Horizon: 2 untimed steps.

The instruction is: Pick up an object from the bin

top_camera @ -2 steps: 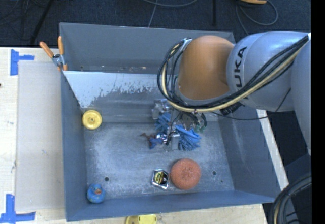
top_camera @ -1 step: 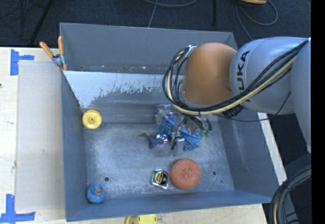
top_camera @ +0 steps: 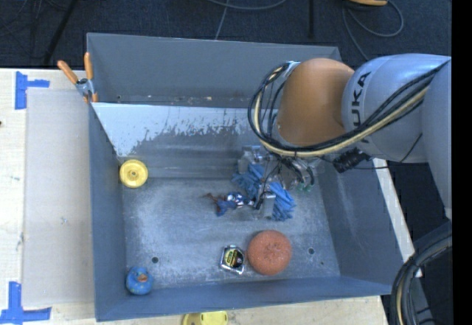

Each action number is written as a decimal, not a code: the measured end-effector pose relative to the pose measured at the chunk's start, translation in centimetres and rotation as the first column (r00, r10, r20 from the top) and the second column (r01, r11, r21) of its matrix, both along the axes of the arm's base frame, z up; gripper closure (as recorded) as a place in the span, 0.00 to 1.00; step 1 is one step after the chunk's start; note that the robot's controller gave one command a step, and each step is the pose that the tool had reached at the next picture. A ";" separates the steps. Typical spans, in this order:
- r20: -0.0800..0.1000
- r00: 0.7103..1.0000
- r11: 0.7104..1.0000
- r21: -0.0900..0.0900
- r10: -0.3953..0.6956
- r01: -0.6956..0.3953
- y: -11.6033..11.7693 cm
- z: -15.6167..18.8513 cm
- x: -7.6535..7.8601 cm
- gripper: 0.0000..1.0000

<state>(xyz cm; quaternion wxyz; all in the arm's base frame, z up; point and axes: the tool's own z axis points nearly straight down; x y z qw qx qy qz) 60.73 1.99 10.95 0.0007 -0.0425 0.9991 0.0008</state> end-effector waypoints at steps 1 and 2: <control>0.001 0.999 0.999 -0.002 -0.040 0.040 -0.8 -2.4 0.0 0.00; 0.000 0.997 0.997 -0.001 -0.082 0.082 -3.2 -3.9 -0.7 1.00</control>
Offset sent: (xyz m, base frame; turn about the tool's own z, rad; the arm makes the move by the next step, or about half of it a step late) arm -0.0077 -0.0321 -0.0390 0.0780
